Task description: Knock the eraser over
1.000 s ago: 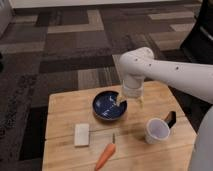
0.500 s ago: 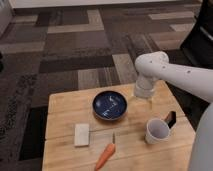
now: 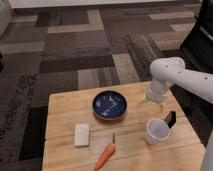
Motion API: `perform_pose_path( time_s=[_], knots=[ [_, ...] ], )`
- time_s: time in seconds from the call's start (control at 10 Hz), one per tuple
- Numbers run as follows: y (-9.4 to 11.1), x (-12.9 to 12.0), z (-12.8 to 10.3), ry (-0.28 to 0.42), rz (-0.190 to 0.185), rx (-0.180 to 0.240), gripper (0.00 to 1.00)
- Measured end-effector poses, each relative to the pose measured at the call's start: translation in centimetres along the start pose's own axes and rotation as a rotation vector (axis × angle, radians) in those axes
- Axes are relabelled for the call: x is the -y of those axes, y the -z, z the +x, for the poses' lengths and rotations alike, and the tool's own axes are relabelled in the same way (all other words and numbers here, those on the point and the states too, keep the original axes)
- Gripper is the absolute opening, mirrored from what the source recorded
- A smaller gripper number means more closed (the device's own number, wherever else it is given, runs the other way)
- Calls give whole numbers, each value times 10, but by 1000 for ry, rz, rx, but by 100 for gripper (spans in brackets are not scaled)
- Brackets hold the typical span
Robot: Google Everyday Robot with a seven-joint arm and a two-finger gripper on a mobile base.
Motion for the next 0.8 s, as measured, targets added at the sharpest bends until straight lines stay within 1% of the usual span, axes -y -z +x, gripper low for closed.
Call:
perform_pose_path(
  time_s=[0.1,0.2,0.4,0.6,0.8],
  knots=[
    [0,7,1,-20,-6,5,65],
    [5,16,3,-46,-4,22,65],
    [15,27,8,-72,13,46,65],
    [20,26,13,-76,18,56,65],
    [20,25,12,-73,17,58,65]
  ],
)
